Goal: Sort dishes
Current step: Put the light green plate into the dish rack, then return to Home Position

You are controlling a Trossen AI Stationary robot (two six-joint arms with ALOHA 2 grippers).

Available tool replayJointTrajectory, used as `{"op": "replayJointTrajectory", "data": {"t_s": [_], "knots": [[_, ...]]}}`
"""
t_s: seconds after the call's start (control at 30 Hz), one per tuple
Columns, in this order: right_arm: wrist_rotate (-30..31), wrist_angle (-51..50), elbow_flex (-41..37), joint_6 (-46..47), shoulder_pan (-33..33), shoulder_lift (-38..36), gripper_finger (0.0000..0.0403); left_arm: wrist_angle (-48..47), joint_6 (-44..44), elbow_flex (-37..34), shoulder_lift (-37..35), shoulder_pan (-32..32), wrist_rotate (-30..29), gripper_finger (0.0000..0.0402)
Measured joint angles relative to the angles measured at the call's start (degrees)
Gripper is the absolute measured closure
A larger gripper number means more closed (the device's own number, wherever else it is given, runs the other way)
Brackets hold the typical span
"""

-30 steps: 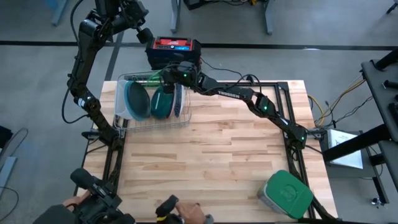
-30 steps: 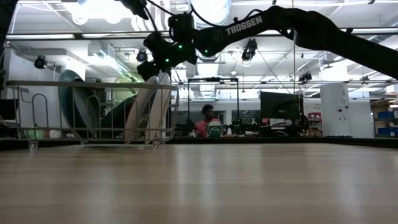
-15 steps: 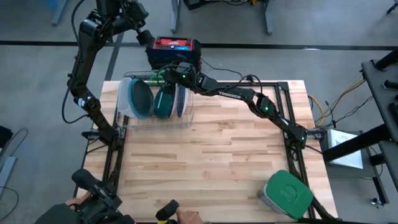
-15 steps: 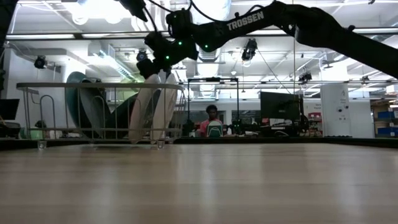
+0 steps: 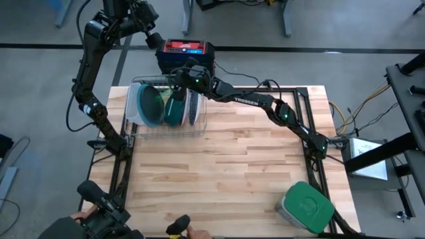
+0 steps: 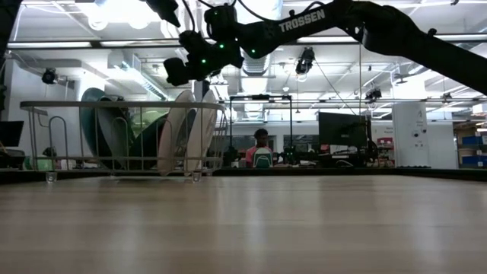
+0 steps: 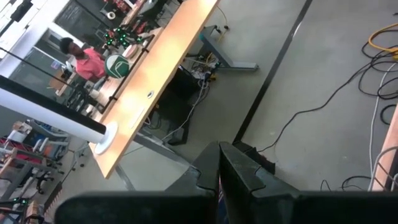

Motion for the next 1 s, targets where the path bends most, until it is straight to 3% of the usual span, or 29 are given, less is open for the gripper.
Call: {"op": "replayJointTrajectory", "data": {"t_s": [0.33,0.53,0.8,1.0], "knots": [[-0.3,-0.3,0.0,-0.8,0.0,-1.9,0.0194,-0.7,-0.7,0.0,0.0,0.0,0.0,0.0401],[-0.7,-9.8,0.2,-2.3,0.2,-7.9,0.0191,-6.5,-3.0,0.0,-0.1,0.0,0.8,0.0401],[-8.7,-34.2,0.2,2.0,-0.2,-14.9,0.0202,-15.3,-7.0,0.0,-0.3,-0.2,16.8,0.0401],[-17.9,-47.0,-0.3,6.4,0.0,-16.2,0.0217,-19.9,-9.5,0.0,-0.7,-3.3,22.4,0.0401]]}}
